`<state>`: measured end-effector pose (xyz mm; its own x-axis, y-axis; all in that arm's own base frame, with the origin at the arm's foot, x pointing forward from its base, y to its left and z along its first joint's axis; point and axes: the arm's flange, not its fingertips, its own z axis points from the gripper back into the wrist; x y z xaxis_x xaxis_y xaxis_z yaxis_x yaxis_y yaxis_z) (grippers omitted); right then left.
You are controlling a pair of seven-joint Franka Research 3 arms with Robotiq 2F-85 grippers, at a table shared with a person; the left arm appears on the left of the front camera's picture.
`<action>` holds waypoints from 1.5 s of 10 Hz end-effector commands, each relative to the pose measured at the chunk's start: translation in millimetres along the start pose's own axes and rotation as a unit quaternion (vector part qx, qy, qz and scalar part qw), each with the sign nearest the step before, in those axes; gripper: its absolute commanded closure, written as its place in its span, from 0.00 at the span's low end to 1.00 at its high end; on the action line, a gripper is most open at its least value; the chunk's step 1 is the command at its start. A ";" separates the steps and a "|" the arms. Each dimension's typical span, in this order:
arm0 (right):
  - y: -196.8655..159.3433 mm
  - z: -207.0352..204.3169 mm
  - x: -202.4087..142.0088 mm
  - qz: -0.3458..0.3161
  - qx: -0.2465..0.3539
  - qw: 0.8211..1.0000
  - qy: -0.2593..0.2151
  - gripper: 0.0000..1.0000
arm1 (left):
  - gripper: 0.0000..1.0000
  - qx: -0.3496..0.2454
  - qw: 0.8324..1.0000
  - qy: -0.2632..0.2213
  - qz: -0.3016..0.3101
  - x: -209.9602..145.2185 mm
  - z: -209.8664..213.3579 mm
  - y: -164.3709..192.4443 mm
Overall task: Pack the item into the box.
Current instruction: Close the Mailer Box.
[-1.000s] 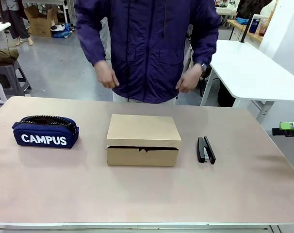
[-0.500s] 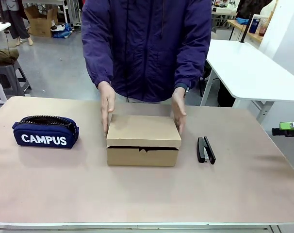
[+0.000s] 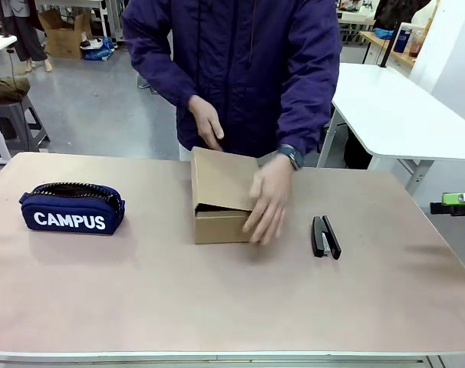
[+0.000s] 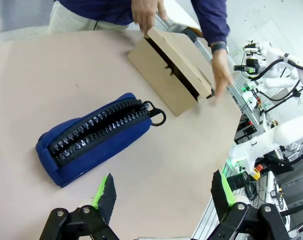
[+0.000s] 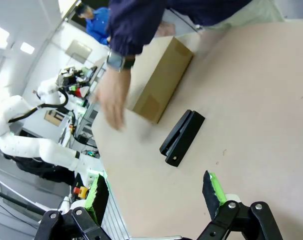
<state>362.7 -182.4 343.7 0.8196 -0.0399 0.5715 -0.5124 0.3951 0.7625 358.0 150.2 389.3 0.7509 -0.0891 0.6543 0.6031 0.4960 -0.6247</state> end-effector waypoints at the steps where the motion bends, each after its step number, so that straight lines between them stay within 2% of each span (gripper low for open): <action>1: 2.0 -4.1 -2.4 0.011 -0.006 1.000 -0.003 0.00 | 0.00 0.004 1.000 -0.001 0.003 -2.1 0.8 -3.1; 15: 2.0 -4.1 -2.4 0.011 -0.006 1.000 -0.003 0.00 | 0.00 0.004 1.000 -0.001 0.003 -2.1 0.8 -3.1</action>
<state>362.7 -182.4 343.7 0.8194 -0.0398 0.5718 -0.5127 0.3951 0.7622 357.9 150.1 389.2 0.7511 -0.0890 0.6541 0.6029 0.4959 -0.6249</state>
